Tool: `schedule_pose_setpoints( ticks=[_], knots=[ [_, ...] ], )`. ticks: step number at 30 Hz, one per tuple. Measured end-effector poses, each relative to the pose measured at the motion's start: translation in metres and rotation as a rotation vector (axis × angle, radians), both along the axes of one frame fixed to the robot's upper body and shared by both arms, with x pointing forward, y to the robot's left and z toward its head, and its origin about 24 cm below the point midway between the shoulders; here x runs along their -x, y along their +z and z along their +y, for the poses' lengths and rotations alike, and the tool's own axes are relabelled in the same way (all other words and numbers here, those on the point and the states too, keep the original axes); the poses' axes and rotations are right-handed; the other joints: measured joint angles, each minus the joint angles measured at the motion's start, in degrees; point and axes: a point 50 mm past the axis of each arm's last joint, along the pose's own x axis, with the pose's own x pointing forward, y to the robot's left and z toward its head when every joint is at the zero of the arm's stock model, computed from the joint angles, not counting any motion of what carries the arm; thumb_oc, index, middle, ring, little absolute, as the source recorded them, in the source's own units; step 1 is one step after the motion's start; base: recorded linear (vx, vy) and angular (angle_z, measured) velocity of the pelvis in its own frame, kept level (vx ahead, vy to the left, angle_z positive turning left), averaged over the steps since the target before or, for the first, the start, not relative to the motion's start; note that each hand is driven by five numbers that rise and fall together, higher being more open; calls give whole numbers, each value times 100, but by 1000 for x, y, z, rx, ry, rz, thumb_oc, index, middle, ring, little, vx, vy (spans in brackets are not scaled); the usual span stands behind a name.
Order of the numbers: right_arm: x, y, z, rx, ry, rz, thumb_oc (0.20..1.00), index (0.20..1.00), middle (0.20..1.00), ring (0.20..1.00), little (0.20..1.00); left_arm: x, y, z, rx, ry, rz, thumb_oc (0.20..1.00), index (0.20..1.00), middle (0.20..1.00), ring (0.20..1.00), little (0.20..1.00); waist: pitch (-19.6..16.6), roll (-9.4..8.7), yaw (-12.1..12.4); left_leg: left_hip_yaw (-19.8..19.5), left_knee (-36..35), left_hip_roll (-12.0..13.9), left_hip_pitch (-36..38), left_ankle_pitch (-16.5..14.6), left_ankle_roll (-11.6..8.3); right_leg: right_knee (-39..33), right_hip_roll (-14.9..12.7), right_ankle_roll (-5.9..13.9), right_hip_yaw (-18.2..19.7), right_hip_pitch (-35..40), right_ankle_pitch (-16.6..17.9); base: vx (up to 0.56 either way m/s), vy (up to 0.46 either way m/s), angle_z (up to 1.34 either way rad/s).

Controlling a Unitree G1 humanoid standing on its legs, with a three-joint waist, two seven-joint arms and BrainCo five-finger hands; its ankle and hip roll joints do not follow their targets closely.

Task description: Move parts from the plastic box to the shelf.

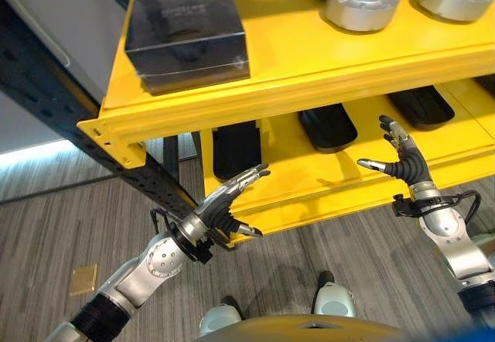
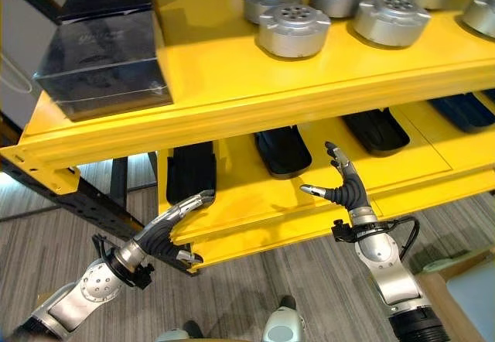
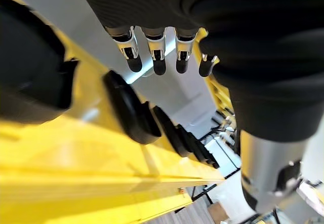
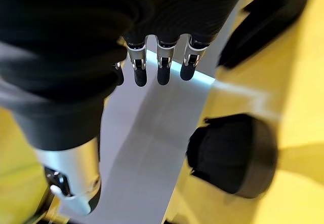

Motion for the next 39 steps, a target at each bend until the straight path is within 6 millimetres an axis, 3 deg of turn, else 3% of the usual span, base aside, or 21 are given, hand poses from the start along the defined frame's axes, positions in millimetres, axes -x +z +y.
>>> schedule_pose_setpoints(
  ticks=[3,4,6,7,8,12,17,22,27,30,34,36,39],
  knots=[
    [-6,6,8,72,82,5,1000,1000,1000,1000,1000,0,-3,1,-42,-38,51,1000,1000,1000,1000,1000,44,34,84,-184,-17,123,-166,73,-42,-10,113,-54,-126,30,-51,-72,-2,26],
    [-7,8,7,102,95,6,1000,1000,1000,1000,1000,0,-3,0,-56,-54,64,1000,1000,1000,1000,1000,98,28,86,-221,-23,141,-189,52,-7,31,137,9,-105,30,-133,-145,-54,76],
    [-4,15,1,133,88,-8,1000,1000,1000,1000,1000,-6,1,-6,-81,-137,98,1000,1000,1000,1000,1000,206,-3,-206,-883,-185,25,-506,317,134,725,178,-43,975,-196,-490,-151,-83,148],
    [-2,18,2,140,110,-8,1000,1000,1000,1000,1000,-7,4,-8,-106,-170,102,1000,1000,1000,1000,1000,232,-41,-167,-1043,-341,-19,-508,518,122,641,227,-41,1227,-157,-604,-129,-55,114],
    [-1,22,6,151,154,-12,1000,1000,1000,1000,1000,-7,6,-7,-127,-190,105,1000,1000,1000,1000,1000,232,-67,-94,-1090,-484,-5,-505,627,30,344,284,117,1300,-89,-704,-149,-27,36],
    [-8,43,16,218,284,-43,1000,1000,1000,1000,1000,-9,9,-11,-128,-220,137,1000,1000,1000,1000,1000,403,148,-194,-1016,-509,243,-531,760,-91,37,532,77,1296,-1,-489,-145,17,-15],
    [-1,40,25,319,464,57,1000,1000,1000,1000,1000,-16,15,-12,-95,-223,154,1000,1000,1000,1000,1000,554,170,-270,-1033,-518,245,-593,787,-128,-30,537,80,1266,-21,-439,-114,22,2],
    [5,40,35,355,593,109,1000,1000,1000,1000,1000,-12,6,-3,-113,-188,211,1000,1000,1000,1000,1000,667,199,-141,-1105,-552,241,-606,804,-155,-96,539,79,1166,44,-435,-56,6,7],
    [10,50,43,376,654,86,1000,1000,1000,1000,1000,3,-13,40,-170,-11,364,1000,1000,1000,1000,1000,745,239,163,-1226,-545,185,-627,796,-145,-162,494,90,1043,156,-445,-21,49,14],
    [11,68,66,391,740,-10,1000,1000,1000,1000,1000,12,-22,48,-155,43,422,1000,1000,1000,1000,1000,829,381,445,-1292,-516,120,-630,776,-122,-155,426,118,976,230,-463,29,27,15],
    [7,68,74,379,745,-21,1000,1000,1000,1000,1000,9,-22,51,-176,117,374,1000,1000,1000,1000,1000,834,371,494,-1346,-515,115,-631,774,-126,-151,421,124,917,260,-476,25,-19,7],
    [6,70,73,368,716,-41,1000,1000,1000,1000,1000,-4,-18,53,-180,178,326,1000,1000,1000,1000,1000,835,369,441,-1350,-489,138,-637,777,-127,-156,444,125,914,261,-477,-6,12,-2],
    [1,80,86,369,710,-117,1000,1000,1000,1000,1000,-6,-30,55,-173,252,344,1000,1000,1000,1000,1000,844,397,324,-1412,-421,135,-758,775,-125,-139,430,123,864,199,-475,-13,82,6]
  ],
)
